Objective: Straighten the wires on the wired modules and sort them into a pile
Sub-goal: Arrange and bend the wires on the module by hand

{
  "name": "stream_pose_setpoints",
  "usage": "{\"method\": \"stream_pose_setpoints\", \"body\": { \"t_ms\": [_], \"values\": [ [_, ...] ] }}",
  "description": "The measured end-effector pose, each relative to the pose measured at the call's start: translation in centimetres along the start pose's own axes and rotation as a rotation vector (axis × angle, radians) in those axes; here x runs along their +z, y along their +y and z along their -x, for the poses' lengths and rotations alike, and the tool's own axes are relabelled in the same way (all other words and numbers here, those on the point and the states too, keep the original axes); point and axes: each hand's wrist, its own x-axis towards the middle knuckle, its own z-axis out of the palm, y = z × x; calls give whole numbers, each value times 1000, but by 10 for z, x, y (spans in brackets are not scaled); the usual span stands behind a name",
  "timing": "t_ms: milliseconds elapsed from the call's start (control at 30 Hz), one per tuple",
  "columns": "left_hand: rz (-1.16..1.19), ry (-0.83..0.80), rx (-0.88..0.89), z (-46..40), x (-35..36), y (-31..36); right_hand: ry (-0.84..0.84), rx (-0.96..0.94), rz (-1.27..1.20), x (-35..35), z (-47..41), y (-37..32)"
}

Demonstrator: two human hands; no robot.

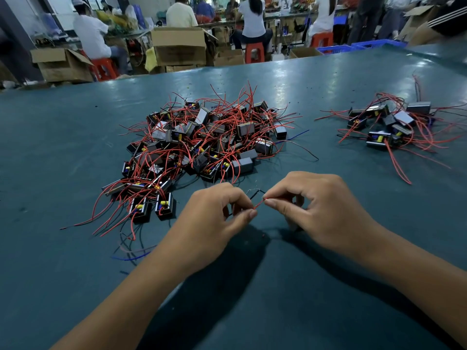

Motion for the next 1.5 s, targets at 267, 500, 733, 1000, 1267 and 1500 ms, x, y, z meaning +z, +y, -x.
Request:
{"method": "stream_pose_setpoints", "body": {
  "t_ms": [267, 500, 733, 1000, 1267, 1500],
  "values": [
    [59, -147, -67, -1, -20, -10, -102, 27, -61, -3, -3, 4],
    [-64, 1, -25, -5, -12, -18, 31, 168, -90, -1, -4, 9],
    [-112, 33, 16, -7, 1, -21, -3, 252, -95, 1, -5, 9],
    [-103, 39, 52, -6, -2, -19, -75, 238, -99, -1, -6, 8],
    [-195, -138, -29, -4, -38, -30, 92, 218, 6, -9, -10, 6],
    [-429, -360, -198, -2, -43, -35, -189, 382, 441, -9, -2, 4]
  ]
}}
